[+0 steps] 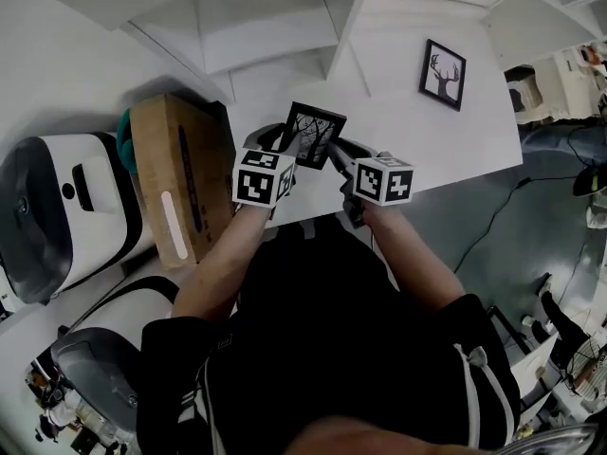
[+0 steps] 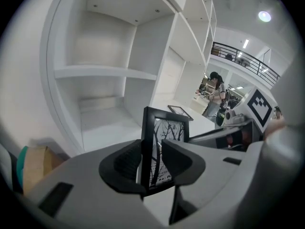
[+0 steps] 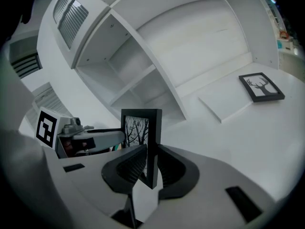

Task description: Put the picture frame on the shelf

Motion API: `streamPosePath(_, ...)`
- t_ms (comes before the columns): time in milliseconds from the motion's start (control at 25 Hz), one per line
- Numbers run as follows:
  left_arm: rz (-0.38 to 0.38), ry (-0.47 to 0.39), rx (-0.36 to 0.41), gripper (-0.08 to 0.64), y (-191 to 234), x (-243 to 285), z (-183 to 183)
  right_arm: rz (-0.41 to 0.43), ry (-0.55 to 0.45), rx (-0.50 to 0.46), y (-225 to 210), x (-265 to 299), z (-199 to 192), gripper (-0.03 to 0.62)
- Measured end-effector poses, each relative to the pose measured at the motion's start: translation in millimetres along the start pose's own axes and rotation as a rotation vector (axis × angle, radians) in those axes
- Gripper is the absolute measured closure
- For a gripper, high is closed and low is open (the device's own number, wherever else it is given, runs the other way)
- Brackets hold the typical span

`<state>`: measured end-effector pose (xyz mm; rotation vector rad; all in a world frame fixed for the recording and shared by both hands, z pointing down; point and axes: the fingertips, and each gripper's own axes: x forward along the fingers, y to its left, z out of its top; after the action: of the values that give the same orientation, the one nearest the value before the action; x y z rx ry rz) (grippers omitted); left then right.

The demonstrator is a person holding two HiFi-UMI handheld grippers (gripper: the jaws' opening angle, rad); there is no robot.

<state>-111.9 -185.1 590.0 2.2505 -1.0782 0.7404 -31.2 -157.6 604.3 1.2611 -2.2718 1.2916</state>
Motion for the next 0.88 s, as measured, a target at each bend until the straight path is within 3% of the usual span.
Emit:
streamPosePath(360, 0.042, -0.118, 0.028, 0.445, 2, -41, 43, 0.012, -0.090, -0.060, 33, -16, 35, 0.511)
streamPosePath(880, 0.046, -0.175, 0.020, 0.448, -5, -64, 51, -0.028, -0.150, -0.172, 52, -26, 59, 0.509)
